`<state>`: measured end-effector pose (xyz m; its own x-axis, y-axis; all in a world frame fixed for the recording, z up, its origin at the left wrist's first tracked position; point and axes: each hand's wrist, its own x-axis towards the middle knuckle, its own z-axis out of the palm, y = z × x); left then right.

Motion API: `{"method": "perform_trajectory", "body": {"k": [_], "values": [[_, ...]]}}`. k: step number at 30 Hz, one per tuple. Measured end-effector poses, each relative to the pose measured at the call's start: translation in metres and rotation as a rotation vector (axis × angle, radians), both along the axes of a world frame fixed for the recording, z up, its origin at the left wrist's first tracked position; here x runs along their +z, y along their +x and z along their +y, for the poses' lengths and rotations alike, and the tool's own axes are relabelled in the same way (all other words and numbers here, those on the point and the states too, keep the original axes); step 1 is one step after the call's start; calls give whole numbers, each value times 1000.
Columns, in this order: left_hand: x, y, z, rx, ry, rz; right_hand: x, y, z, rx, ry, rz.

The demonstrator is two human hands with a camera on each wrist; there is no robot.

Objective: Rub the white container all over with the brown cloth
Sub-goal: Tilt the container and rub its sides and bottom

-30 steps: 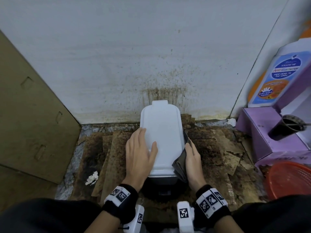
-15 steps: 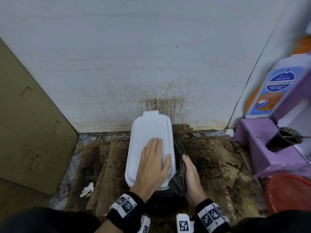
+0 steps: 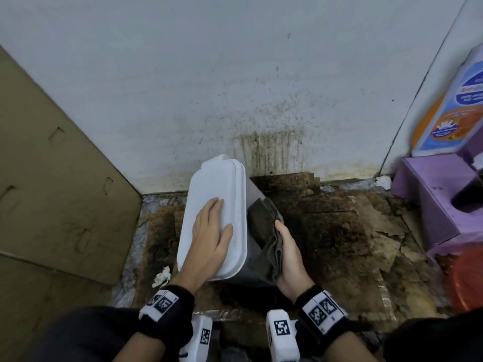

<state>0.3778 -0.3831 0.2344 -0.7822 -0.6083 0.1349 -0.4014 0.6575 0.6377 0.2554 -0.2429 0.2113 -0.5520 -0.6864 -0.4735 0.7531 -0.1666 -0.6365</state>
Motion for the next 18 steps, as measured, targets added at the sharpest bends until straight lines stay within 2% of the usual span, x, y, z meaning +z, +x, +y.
{"method": "perform_trajectory", "body": {"k": [3,7,9,13,18], "values": [[0,7,-7,31,129,65,-10,6,-7,-89,32,53],[-2,11,-13,103,147,98,-11,19,-17,-99,97,313],[-4,12,-17,130,123,101,-7,28,-24,-50,93,449],[-5,11,-21,192,181,73,-13,53,-41,162,85,696],[-11,13,-27,213,91,-46,-20,70,-56,189,114,821]]}}
